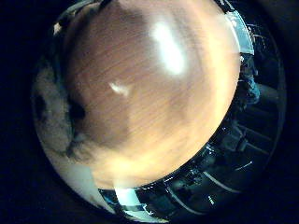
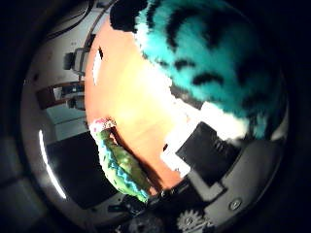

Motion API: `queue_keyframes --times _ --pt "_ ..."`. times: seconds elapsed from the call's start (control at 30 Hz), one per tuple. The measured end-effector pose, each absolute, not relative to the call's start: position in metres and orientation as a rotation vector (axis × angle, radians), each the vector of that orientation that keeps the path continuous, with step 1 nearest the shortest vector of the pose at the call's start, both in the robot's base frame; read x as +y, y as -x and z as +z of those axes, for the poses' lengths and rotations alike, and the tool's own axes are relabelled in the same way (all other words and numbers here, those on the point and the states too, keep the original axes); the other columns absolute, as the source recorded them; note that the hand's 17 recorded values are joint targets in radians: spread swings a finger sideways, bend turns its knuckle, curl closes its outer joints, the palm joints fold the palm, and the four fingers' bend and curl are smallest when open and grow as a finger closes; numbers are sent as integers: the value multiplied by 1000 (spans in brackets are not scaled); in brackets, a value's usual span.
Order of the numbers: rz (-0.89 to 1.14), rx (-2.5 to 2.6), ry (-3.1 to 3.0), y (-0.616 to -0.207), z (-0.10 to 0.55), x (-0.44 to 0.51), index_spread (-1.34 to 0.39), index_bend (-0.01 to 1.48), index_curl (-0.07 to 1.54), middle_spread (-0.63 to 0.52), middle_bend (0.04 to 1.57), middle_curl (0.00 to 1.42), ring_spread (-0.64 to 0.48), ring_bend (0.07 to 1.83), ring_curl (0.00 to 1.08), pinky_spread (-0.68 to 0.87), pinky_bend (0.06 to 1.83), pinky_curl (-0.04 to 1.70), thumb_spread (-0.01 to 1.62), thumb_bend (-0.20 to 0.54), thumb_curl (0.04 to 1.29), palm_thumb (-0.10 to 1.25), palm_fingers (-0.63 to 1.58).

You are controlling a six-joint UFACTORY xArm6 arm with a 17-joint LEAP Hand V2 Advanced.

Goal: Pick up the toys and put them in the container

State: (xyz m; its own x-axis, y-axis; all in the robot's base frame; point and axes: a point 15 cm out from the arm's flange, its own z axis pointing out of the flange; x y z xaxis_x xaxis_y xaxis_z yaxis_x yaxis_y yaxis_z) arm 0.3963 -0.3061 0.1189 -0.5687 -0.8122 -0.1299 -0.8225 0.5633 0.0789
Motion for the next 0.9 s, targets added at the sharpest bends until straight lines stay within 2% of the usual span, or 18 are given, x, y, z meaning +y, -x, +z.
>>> queue_keyframes --times 0.1,0.2,0.3,0.53,0.9 --pt "142 2696 1409 -398 140 -312 -467 645 608 -386 866 849 -337 1174 675 -303 1056 658 1029 -13 420 926 1047" --pt "93 2692 1370 -393 162 -323 -459 814 766 -388 973 959 -322 1250 741 -293 1135 768 1095 -6 426 969 1011" --pt "9 2687 1338 -388 193 -336 -436 922 869 -377 1042 1029 -312 1298 785 -281 1186 852 1150 -1 439 1015 983" --pt "-58 2636 1379 -374 271 -316 -384 1008 989 -343 1157 1111 -290 1361 860 -246 1238 995 1200 -9 475 1057 918" --pt "-136 2459 1516 -369 432 -245 -350 1041 1044 -305 1200 1130 -283 1375 909 -232 1241 1109 1188 -10 528 1057 882"
